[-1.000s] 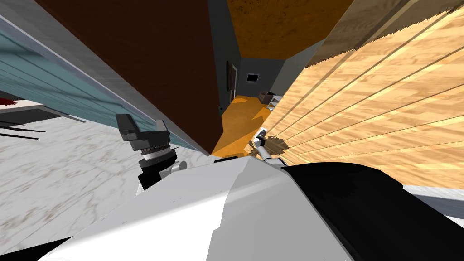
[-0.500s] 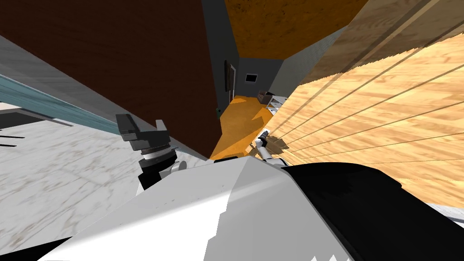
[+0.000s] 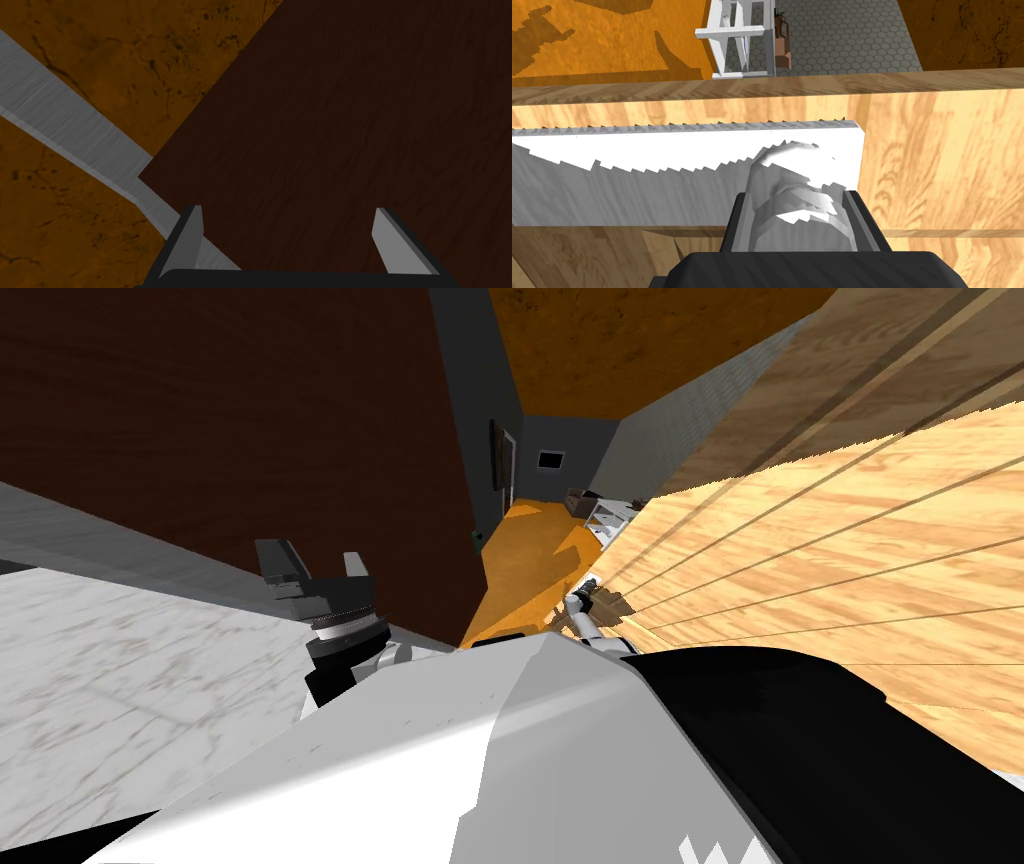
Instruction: Push the door open
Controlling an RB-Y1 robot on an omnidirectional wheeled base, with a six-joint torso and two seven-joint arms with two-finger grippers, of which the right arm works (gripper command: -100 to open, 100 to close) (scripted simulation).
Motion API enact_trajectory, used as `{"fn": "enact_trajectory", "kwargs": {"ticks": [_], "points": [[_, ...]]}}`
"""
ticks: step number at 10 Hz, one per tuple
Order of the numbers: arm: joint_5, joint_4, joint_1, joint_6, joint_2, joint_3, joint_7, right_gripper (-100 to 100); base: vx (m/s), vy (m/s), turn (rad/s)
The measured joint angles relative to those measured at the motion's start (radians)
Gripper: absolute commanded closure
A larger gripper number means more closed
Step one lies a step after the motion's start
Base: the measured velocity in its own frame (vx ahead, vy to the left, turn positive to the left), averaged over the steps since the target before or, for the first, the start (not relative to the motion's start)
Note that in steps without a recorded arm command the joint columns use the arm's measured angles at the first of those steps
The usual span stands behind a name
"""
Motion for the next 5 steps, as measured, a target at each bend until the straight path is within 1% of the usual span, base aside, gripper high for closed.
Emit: {"fn": "enact_trajectory", "kwargs": {"ticks": [1,2,3,4,5], "points": [[-0.005,0.013,-0.004,-0.006,0.003,-0.002,0.002,100,0.164,-0.109,-0.022],[-0.011,0.008,0.002,-0.010,0.002,-0.009,0.007,100,0.169,-0.099,-0.050],[-0.015,0.016,-0.002,-0.018,-0.002,-0.014,0.007,100,0.201,-0.093,-0.065],[-0.014,0.049,-0.018,-0.032,-0.009,-0.015,-0.004,100,0.198,-0.100,-0.062],[-0.021,0.065,-0.025,-0.042,-0.013,-0.022,-0.006,100,0.209,-0.092,-0.058]]}}
